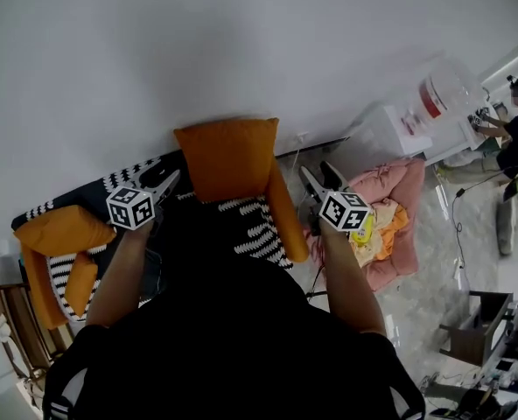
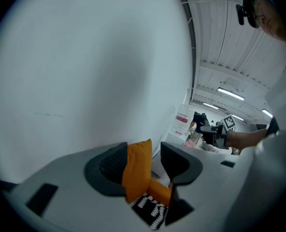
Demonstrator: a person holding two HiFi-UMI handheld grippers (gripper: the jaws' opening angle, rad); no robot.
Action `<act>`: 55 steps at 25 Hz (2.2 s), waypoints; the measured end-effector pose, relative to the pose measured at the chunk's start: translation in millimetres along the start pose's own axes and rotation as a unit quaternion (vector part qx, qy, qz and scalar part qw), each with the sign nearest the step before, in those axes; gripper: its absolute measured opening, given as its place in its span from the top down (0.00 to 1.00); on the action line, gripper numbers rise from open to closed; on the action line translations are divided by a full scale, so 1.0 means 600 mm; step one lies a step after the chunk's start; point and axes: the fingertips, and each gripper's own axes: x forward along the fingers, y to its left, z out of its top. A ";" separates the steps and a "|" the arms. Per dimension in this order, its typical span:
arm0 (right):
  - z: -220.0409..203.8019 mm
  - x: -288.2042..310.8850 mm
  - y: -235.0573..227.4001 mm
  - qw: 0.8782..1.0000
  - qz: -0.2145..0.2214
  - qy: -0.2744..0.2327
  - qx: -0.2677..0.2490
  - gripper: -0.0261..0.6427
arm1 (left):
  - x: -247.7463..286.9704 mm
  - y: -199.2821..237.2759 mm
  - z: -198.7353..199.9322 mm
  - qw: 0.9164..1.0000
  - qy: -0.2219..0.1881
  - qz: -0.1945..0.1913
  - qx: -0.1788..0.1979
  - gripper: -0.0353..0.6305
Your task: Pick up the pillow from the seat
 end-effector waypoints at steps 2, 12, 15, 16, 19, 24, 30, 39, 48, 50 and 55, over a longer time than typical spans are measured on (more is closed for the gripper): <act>-0.005 0.016 -0.002 1.000 -0.006 0.003 0.007 0.50 | -0.001 0.021 0.000 1.000 -0.001 0.003 -0.003 0.62; -0.032 0.087 -0.002 0.999 -0.012 0.027 0.029 0.51 | 0.010 0.073 -0.008 1.000 0.004 0.014 -0.005 0.61; -0.037 0.110 -0.010 0.998 -0.009 0.036 0.045 0.51 | 0.018 0.081 -0.008 1.000 0.007 0.022 -0.003 0.61; -0.041 0.117 -0.012 0.998 -0.008 0.041 0.046 0.51 | 0.019 0.084 -0.009 1.000 0.007 0.026 -0.006 0.61; -0.049 0.142 -0.022 0.998 -0.003 0.055 0.044 0.51 | 0.027 0.099 -0.012 0.999 0.005 0.043 -0.015 0.61; -0.053 0.181 -0.042 0.997 0.005 0.066 0.049 0.51 | 0.056 0.125 -0.026 0.997 0.009 0.072 -0.031 0.59; -0.063 0.230 -0.072 0.995 0.015 0.083 0.057 0.51 | 0.102 0.156 -0.041 0.993 0.012 0.094 -0.069 0.59; -0.077 0.308 -0.104 0.991 0.027 0.112 0.064 0.51 | 0.159 0.202 -0.070 0.987 0.026 0.128 -0.097 0.59; -0.115 0.386 -0.145 0.986 0.022 0.145 0.076 0.51 | 0.220 0.250 -0.115 0.977 0.048 0.151 -0.144 0.58; -0.119 0.403 -0.154 0.986 0.017 0.150 0.078 0.51 | 0.232 0.258 -0.122 0.975 0.049 0.157 -0.151 0.58; -0.125 0.434 -0.173 0.984 0.008 0.148 0.095 0.51 | 0.265 0.297 -0.148 0.967 0.047 0.181 -0.175 0.54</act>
